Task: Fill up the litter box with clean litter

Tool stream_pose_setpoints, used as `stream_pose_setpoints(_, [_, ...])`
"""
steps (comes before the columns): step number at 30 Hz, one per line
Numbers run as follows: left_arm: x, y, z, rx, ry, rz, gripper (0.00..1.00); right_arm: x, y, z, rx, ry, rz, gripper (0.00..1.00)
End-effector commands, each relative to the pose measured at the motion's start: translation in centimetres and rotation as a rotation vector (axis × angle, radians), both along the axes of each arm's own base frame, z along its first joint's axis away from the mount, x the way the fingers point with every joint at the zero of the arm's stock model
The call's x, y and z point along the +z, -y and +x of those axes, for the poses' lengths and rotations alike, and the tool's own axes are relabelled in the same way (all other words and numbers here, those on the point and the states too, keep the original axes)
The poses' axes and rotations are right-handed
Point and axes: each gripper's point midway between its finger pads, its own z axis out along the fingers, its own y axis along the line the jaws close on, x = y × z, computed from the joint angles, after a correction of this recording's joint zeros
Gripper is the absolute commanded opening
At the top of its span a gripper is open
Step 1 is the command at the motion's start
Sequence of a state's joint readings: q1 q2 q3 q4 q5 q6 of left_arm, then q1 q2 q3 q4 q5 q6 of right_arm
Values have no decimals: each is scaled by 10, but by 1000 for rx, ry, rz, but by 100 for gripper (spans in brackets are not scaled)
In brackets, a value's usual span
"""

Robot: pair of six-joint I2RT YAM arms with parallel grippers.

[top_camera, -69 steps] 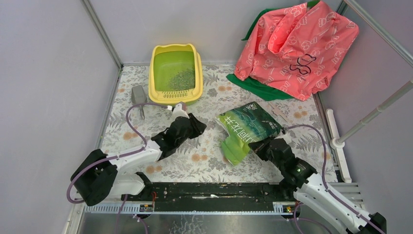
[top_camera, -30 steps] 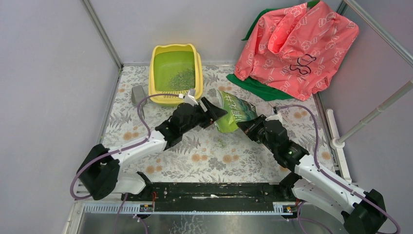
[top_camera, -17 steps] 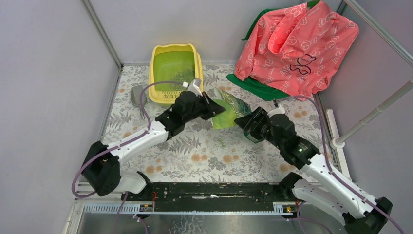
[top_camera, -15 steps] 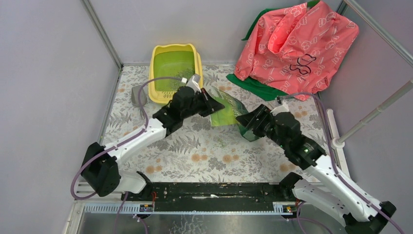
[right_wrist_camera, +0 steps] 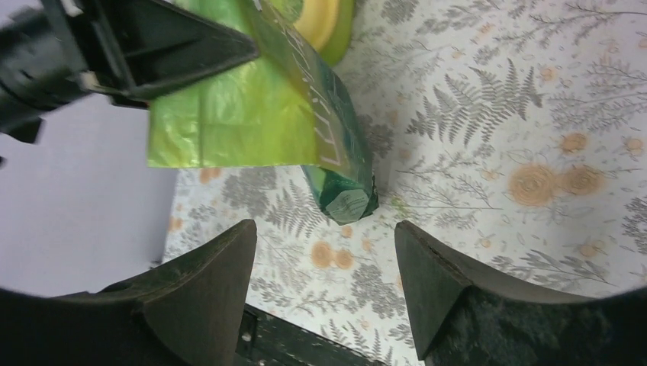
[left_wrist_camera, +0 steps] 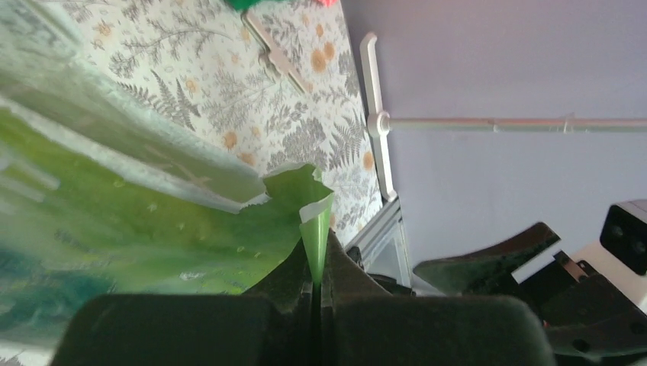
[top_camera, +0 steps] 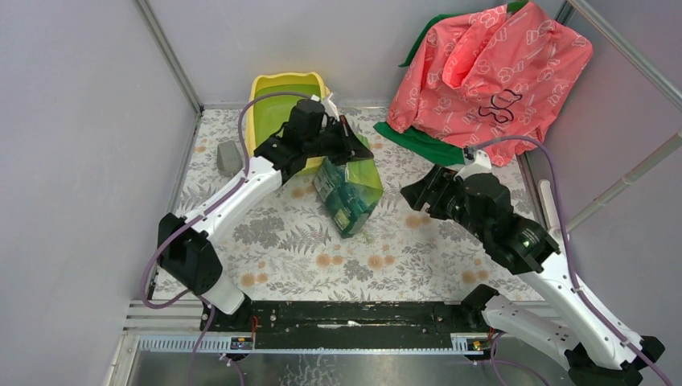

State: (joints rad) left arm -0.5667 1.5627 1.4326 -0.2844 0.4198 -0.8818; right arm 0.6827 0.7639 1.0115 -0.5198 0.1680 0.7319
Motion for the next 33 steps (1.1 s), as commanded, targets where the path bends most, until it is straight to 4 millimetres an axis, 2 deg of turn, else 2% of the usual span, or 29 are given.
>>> stream_pose_setpoints(1, [75,18,-23,-186,145,-139,0,-7,6,2,4,8,-85,75])
stream_pose_setpoints(4, [56,17,-33,-237,106,-110,0,-13,4,3,19,-3,-112,78])
stream_pose_setpoints(6, [30,15,-41,-253,64,-95,0,-17,4,5,25,-11,-141,79])
stream_pose_setpoints(7, [11,13,-45,-250,33,-94,0,-20,5,6,25,-17,-162,80])
stream_pose_setpoints(9, [-8,12,-54,-259,7,-133,0,-20,7,10,19,-13,-197,82])
stream_pose_setpoints(14, [-10,12,-61,-257,21,-214,8,-20,5,28,14,-7,-290,86])
stream_pose_setpoints(21, [0,15,-58,-267,34,-216,8,-25,-2,52,13,-27,-352,87])
stream_pose_setpoints(29, [-29,29,-67,-280,-18,-238,9,-31,5,80,24,-89,-386,82])
stream_pose_setpoints(33, [-47,39,-66,-278,-43,-244,9,-38,7,85,35,-113,-375,79])
